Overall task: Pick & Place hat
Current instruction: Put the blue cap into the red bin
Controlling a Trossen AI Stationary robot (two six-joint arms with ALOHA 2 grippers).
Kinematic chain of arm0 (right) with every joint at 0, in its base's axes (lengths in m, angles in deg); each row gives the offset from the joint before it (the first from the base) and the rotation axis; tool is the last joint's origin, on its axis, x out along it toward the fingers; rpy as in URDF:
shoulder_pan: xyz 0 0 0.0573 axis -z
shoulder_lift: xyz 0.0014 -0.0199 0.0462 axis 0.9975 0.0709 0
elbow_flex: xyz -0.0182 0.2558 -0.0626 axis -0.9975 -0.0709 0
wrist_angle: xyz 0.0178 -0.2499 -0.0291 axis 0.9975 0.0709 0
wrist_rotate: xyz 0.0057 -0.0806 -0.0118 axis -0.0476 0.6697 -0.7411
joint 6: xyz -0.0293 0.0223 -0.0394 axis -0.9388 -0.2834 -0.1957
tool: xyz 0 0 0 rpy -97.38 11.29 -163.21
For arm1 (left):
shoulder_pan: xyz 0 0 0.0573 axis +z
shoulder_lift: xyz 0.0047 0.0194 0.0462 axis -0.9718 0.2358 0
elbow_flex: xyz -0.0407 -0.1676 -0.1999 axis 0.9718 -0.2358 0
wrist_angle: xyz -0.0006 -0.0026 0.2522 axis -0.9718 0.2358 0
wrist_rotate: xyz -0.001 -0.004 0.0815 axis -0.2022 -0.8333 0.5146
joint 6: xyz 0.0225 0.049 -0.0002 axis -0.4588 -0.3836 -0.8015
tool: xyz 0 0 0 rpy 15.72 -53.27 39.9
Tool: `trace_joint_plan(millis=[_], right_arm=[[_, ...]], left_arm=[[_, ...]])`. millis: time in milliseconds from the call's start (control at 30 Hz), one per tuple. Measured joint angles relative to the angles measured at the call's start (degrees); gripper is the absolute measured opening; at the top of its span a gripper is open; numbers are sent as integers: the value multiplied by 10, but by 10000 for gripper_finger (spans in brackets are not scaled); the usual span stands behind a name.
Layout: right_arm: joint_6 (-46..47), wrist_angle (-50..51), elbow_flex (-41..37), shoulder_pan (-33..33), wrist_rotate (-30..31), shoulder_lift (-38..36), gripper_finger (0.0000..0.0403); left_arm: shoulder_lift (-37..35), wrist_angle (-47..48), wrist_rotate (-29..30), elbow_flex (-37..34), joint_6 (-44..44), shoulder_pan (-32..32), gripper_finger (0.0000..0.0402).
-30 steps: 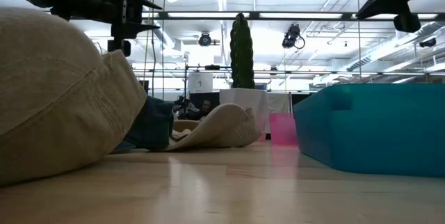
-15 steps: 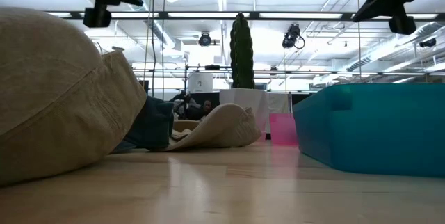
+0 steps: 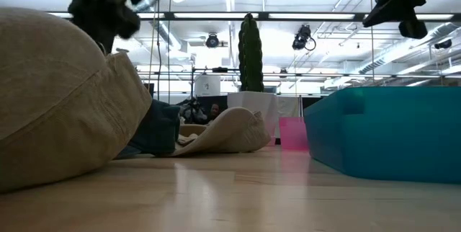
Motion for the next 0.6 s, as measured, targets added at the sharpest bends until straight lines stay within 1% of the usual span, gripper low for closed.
trace_joint_plan(millis=[67,267,367,467,600], right_arm=[[-3,-1,0,0,0,0,23],[-12,-1,0,0,0,0,23],[-14,-1,0,0,0,0,23],[-17,-1,0,0,0,0,23],[-17,-2,0,0,0,0,23]], left_arm=[[29,3,-1,0,-13,0,97],[104,-17,-3,0,-52,1,222],[137,-12,-4,0,-66,1,272],[166,-13,-3,-1,-71,0,303],[204,-17,4,-1,-85,0,314]])
